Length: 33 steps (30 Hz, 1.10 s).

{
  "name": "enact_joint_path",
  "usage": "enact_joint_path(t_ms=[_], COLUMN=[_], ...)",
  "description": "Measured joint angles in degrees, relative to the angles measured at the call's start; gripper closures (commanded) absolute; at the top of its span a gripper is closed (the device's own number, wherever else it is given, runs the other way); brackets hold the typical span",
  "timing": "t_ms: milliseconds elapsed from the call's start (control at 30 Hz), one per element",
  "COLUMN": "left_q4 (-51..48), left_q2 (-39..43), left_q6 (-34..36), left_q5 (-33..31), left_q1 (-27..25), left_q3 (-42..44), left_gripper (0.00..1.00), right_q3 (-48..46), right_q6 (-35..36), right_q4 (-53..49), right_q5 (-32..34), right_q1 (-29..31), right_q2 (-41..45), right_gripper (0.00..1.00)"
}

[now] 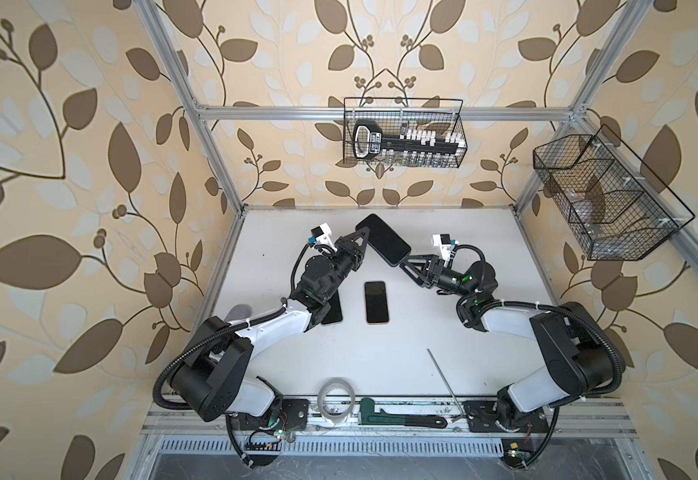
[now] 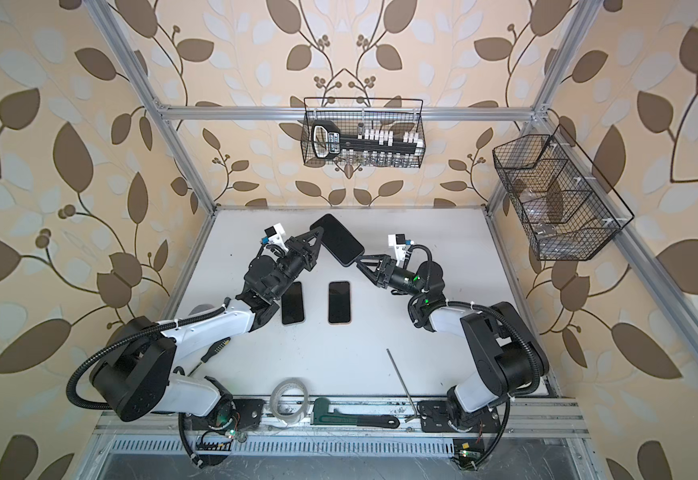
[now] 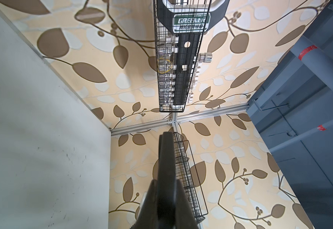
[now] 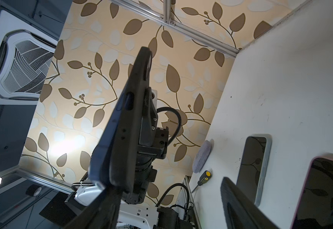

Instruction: Take the phone out of the phone case

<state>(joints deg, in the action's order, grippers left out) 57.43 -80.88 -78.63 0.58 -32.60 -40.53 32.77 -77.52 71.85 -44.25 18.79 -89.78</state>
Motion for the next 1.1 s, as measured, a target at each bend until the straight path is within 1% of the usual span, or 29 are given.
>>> enact_joint_path(t_ms=[267,400,733,933,1000,1100], left_q4=[0.87,1.11,1.7,1.49,1.11,0.79], left_q2=[-0.57,-1.38,-3.1,-3.1,-3.1,-3.56], left_q6=[-0.44,-0.98,-0.5,0.44,0.68,0.74], left_q5=[2.05,2.67,3.3,3.26,3.21,3.26], left_q1=[-0.48,-0.48,-0.48,-0.48,-0.48,-0.48], left_q3=[-0.11,-0.44,-0.98,-0.98,-1.01,-1.07], left_gripper=[1.0,1.0,1.0,1.0,1.0,1.0], right_q3=[1.53,2.47,2.73,2.71,2.64,2.05], right_q6=[-1.92,-2.08,-3.19,-3.5,-3.61,-4.31], right_q4=[1.36,1.27,2.19,2.6,2.6,2.08], right_q5=[1.2,1.86,2.47,2.49,2.49,2.71], right_q1=[-0.28,0.83,1.57,1.64,1.64,1.73], right_q2=[-1.44,-2.45,-3.1,-3.08,-2.97,-1.75], right_gripper=[0.26,0.3,0.53,0.6,0.69,0.76])
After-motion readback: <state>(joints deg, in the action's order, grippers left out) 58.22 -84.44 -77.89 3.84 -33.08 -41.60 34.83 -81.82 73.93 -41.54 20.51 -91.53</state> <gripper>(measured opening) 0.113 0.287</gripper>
